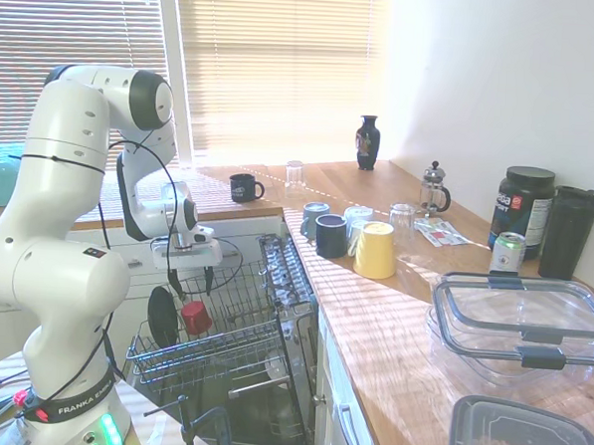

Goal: Take a mug cup out of the rack

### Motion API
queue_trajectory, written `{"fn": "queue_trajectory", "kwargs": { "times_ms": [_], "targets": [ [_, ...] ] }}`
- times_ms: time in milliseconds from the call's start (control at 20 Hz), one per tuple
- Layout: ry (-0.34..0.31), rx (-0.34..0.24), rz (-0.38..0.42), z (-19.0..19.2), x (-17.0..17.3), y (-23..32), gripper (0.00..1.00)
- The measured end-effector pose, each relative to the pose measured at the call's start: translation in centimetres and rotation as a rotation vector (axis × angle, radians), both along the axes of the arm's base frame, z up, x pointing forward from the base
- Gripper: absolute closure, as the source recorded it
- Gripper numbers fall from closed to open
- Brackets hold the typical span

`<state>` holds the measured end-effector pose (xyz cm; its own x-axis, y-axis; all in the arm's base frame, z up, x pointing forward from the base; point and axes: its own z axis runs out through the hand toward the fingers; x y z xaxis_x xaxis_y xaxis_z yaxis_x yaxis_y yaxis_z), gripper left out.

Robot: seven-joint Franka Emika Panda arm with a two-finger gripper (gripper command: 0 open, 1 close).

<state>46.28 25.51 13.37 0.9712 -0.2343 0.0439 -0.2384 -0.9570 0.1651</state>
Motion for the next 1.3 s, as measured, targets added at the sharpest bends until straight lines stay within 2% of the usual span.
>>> {"fn": "queue_trajectory", "kwargs": {
  "times_ms": [200,600,1050,1100,1300],
  "targets": [
    [-0.007,-0.035,0.043,-2.9,-0.7,1.3,0.0],
    [-0.028,-0.06,0.095,-8.1,-0.6,1.5,0.0],
    [-0.024,-0.075,0.137,-10.4,-0.5,2.1,0.0],
    [-0.027,-0.073,0.136,-10.5,-0.3,2.4,1.0],
    [-0.031,-0.071,0.125,-11.5,0.2,3.0,1.0]
  ]
}}
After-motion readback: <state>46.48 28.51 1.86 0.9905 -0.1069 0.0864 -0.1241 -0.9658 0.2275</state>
